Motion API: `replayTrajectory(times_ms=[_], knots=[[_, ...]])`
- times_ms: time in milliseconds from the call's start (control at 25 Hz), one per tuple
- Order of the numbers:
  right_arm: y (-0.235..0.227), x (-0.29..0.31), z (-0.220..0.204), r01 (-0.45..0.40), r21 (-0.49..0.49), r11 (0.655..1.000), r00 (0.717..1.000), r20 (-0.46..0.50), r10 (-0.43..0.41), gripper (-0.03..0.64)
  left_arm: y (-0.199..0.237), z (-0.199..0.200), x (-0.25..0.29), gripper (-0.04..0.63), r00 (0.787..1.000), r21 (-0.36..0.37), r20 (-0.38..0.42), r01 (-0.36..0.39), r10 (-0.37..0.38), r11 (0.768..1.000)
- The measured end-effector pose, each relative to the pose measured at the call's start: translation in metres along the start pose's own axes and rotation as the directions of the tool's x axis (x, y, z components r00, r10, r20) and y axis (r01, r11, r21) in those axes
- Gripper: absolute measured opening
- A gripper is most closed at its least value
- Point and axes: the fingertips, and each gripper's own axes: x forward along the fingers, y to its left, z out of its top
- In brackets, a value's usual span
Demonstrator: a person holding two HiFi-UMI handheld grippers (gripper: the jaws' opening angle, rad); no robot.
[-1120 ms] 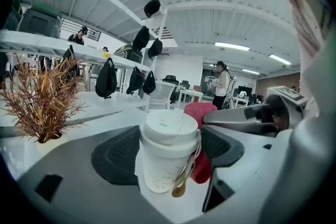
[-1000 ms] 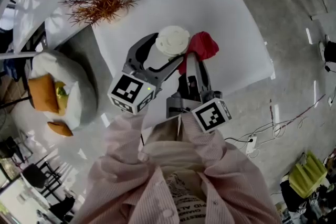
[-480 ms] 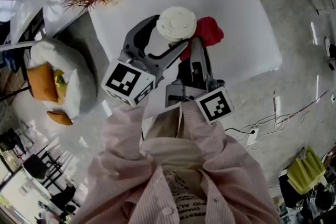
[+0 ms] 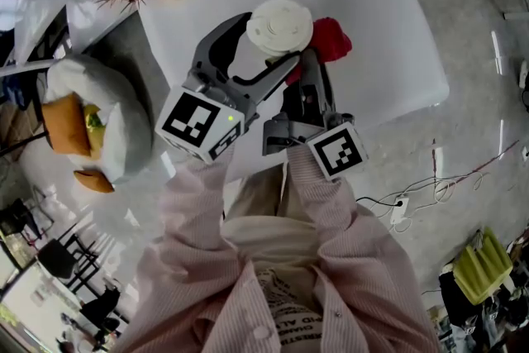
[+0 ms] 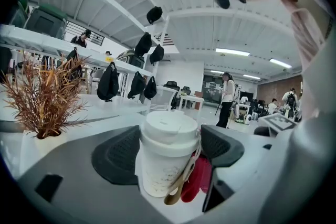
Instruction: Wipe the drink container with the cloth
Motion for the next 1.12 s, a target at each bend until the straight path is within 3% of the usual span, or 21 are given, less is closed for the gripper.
replayTrajectory(times_ms=[1120], knots=[[-0.069, 0.002, -0.029, 0.166, -0.030, 0.986, 0.982, -0.087, -0.168, 0.041, 0.000, 0.000, -0.001, 0.359, 1.000, -0.008, 0.018, -0.004, 0.004, 1.000]])
